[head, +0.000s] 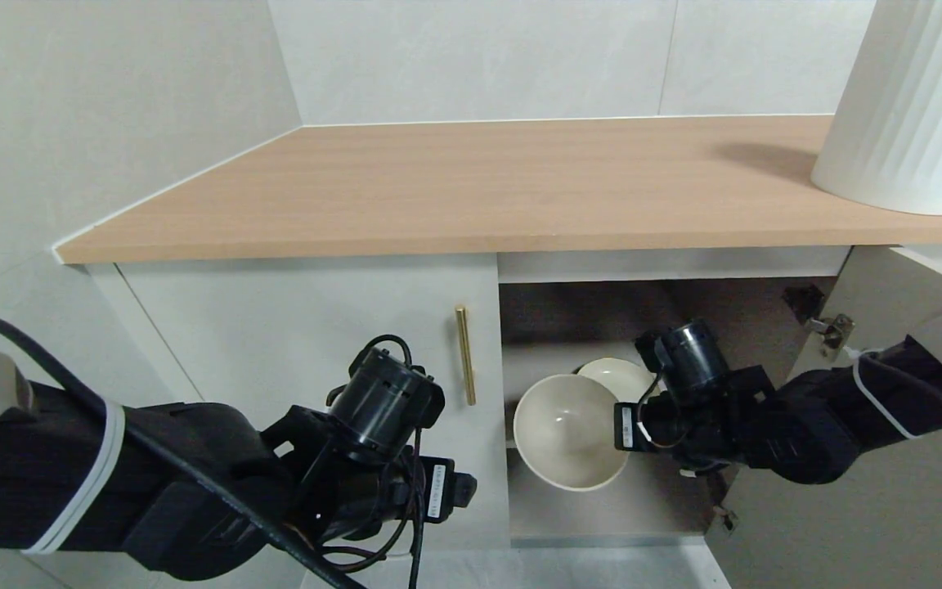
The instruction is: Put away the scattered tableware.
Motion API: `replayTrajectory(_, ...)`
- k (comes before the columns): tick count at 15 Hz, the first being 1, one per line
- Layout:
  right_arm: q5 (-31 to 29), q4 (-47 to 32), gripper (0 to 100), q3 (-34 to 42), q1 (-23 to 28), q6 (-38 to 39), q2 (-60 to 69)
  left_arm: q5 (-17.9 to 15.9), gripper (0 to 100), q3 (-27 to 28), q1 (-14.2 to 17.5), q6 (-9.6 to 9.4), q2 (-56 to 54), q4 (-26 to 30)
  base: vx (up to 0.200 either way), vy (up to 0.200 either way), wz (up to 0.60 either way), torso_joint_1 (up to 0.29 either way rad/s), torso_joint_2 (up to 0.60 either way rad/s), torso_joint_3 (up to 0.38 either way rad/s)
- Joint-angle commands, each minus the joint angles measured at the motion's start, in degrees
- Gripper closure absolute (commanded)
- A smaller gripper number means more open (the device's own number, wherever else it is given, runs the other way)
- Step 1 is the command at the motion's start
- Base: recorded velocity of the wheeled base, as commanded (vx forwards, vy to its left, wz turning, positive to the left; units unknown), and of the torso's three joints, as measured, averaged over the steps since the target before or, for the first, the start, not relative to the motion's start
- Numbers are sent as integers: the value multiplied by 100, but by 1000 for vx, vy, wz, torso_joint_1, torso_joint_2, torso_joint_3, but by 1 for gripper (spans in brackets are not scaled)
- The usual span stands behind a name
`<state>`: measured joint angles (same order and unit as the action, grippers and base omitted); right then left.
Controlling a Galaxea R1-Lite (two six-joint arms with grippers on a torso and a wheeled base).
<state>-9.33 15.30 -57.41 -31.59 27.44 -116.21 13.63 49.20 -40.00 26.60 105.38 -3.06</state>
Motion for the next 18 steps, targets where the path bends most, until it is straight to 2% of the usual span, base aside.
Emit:
replayTrajectory(1,-78,-1,100,-447,258,438,-358,-1,0,-7,1,3,-35,-2,0,0,0,0,0,0)
replayTrajectory(7,-254,-18,100,-1264,777,1448,-868,-1,0,-7,1,3,-26,-2,0,0,0,0,0,0)
replayTrajectory(18,-720,-36,100,-1326,1084,1343,-1070,-1,0,2,1,3,-26,-2,0,0,0,0,0,0)
